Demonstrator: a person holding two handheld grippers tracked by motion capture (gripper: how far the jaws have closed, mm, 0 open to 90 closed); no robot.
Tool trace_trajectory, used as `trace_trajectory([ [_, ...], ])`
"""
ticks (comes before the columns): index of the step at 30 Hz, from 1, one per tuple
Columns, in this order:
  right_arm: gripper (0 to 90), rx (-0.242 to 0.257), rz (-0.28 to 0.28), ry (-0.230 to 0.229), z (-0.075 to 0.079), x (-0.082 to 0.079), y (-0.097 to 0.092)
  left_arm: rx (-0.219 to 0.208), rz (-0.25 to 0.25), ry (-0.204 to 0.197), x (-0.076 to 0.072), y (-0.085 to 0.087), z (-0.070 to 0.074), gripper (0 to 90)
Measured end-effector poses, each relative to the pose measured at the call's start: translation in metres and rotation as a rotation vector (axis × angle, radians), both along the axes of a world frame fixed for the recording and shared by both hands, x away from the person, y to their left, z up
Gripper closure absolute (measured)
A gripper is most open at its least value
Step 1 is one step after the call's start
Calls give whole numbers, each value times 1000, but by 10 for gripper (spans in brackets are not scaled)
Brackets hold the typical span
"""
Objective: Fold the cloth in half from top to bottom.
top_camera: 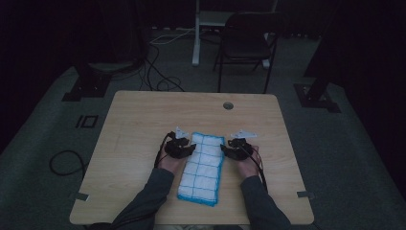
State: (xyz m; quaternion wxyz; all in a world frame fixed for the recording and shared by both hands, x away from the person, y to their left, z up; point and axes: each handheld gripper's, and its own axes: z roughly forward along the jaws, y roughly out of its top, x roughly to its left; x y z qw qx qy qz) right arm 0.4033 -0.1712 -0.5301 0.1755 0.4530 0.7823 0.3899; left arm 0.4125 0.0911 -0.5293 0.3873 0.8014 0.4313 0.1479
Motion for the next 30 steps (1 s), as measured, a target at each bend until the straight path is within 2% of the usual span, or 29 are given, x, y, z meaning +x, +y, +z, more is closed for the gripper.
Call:
trace_trajectory([
  [4, 551, 13, -31, 20, -3, 5, 2, -7, 6, 29, 12, -4, -3, 592],
  [9, 525, 17, -41, 35, -5, 12, 7, 3, 9, 36, 20, -10, -6, 588],
  [12, 508, -4, -33, 41, -5, 15, 14, 34, 25, 42, 24, -13, -9, 574],
  [13, 508, -4, -33, 41, -5, 15, 14, 34, 25, 42, 24, -13, -9, 561],
  [14, 501, -43, -33, 42, -7, 18, 20, 37, 46, 31, 25, -14, -10, 559],
  [16, 500, -46, -32, 47, -8, 21, 23, 25, 66, 27, 27, -12, -11, 555],
  [20, 504, -62, -34, 60, -10, 24, 28, 24, 72, 33, 29, -13, -10, 554],
  [23, 553, -69, -21, 70, -9, 25, 29, 42, 78, 37, 31, -15, -9, 572],
  [25, 598, -76, 5, 72, -8, 28, 31, 40, 84, 29, 32, -14, -10, 638],
  [30, 751, -72, 43, 102, -5, 39, 36, 32, 84, 59, 38, -12, -8, 762],
])
